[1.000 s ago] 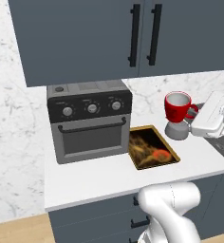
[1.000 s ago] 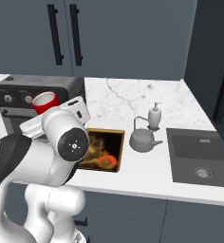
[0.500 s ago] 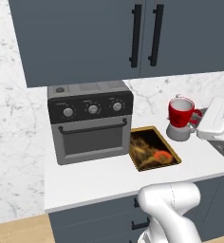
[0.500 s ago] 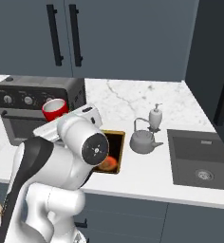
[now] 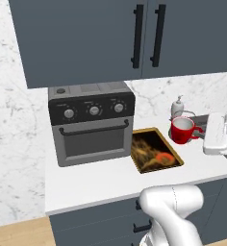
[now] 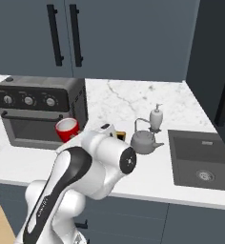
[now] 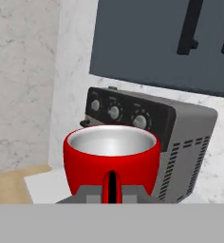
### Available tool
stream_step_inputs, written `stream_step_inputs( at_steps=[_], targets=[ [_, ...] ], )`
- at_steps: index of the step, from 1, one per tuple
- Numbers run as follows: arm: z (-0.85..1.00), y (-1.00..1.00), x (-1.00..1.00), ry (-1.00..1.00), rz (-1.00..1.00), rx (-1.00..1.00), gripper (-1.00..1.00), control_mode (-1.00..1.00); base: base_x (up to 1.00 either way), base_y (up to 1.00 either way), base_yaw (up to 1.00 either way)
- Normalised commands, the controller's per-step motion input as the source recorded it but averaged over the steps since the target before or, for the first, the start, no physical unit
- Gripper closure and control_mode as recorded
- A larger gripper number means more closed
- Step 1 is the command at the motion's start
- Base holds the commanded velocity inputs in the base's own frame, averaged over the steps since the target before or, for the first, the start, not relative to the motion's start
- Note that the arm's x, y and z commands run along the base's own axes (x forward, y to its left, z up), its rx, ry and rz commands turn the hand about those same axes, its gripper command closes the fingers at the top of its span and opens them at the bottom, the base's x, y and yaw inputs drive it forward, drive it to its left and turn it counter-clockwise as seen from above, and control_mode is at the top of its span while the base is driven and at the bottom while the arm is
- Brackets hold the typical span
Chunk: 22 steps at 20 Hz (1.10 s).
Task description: Pick the kettle from the counter and place it on the tray. Then pick the mug from the cabinet and place it on the tray. Then close the cabinet doors.
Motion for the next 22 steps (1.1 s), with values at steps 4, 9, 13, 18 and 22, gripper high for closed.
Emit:
stream_step_inputs(
  at_steps=[4, 9, 13, 18, 22],
  targets=[
    [-0.6, -0.04, 0.41, 0.0, 0.09, 0.01, 1.0, -1.0, 0.0, 0.0, 0.0],
    [-0.61, -0.27, 0.47, -0.01, 0.12, 0.09, 1.0, -1.0, 0.0, 0.0, 0.0],
    [-0.6, -0.2, 0.47, 0.0, 0.11, 0.01, 1.0, -1.0, 0.0, 0.0, 0.0],
    [-0.51, -0.18, 0.53, 0.0, 0.11, 0.0, 1.0, -1.0, 0.0, 0.0, 0.0],
    [-0.53, -0.22, 0.55, 0.01, 0.12, 0.0, 1.0, -1.0, 0.0, 0.0, 0.0]
  ],
)
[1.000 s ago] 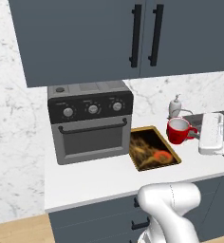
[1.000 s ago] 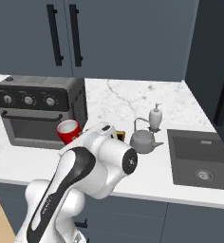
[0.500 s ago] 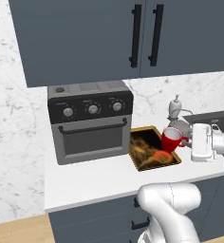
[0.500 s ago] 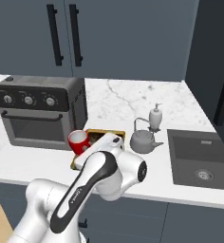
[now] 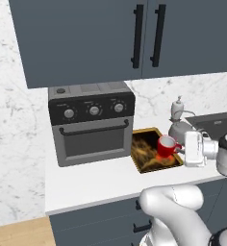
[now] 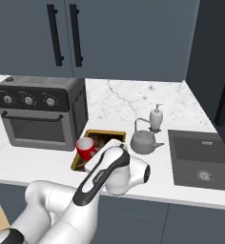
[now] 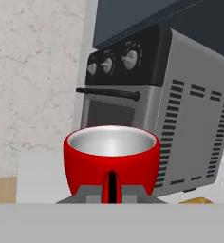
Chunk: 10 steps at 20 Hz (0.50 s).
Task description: Pick the kettle from the counter and place it on the tray. Then pick the mug from the cabinet and place it on the tray. Then close the cabinet doors.
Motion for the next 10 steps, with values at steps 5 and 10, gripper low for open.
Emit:
stream_step_inputs(
  at_steps=[5, 10],
  targets=[
    [-0.48, -0.17, 0.36, 0.05, 0.1, -0.01, 1.0, -1.0, 0.0, 0.0, 0.0],
    [-0.38, -0.05, 0.22, 0.04, 0.02, -0.07, 1.0, -1.0, 0.0, 0.0, 0.0]
  ],
)
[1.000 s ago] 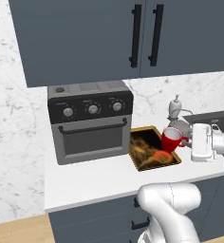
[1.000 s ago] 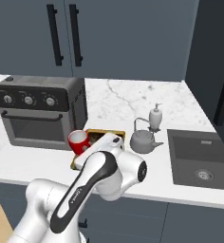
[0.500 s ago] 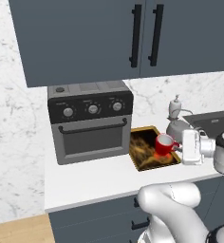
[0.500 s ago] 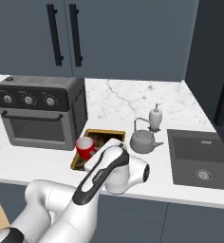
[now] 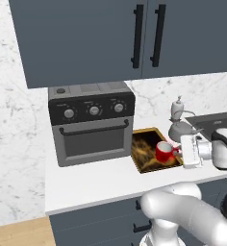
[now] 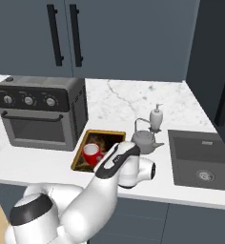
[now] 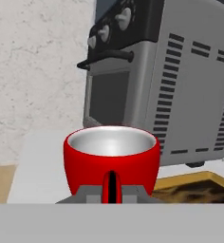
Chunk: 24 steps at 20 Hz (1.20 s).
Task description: Pick the kettle from the counter and place it on the tray. Then pick the mug from the cabinet and place it on the tray. Then close the cabinet doors.
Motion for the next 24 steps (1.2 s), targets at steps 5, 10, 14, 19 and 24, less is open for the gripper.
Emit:
stream_step_inputs(
  at_steps=[5, 10, 14, 19, 24],
  targets=[
    [-0.45, 0.0, 0.27, 0.0, 0.0, -0.09, 1.0, -1.0, 0.0, 0.0, 0.0],
    [-0.37, 0.0, 0.34, 0.0, 0.02, -0.01, 1.0, -1.0, 0.0, 0.0, 0.0],
    [-0.25, 0.0, 0.42, 0.0, 0.03, 0.0, 1.0, -1.0, 0.0, 0.0, 0.0],
    [-0.26, 0.0, 0.4, 0.0, 0.07, 0.0, 1.0, -1.0, 0.0, 0.0, 0.0],
    [-0.22, -0.01, 0.08, 0.05, 0.05, 0.0, 1.0, -1.0, 0.0, 0.0, 0.0]
  ],
)
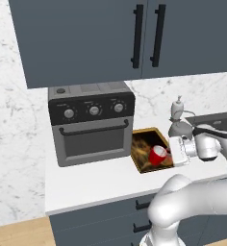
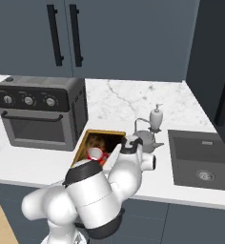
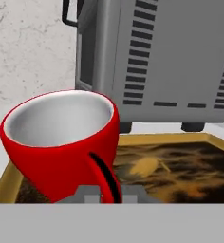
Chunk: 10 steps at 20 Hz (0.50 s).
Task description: Pick the kettle from the counter and place it on the tray. Then pick the mug from the cabinet and place it on the tray. Then close the cabinet doors.
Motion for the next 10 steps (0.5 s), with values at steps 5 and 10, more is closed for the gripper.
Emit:
stream_step_inputs(
  at_steps=[5, 10],
  targets=[
    [-0.2, 0.02, -0.22, 0.03, 0.0, -0.01, -1.0, -1.0, 0.0, 0.0, 0.0],
    [-0.02, 0.03, -0.19, 0.03, 0.0, -0.01, -1.0, -1.0, 0.0, 0.0, 0.0]
  ],
)
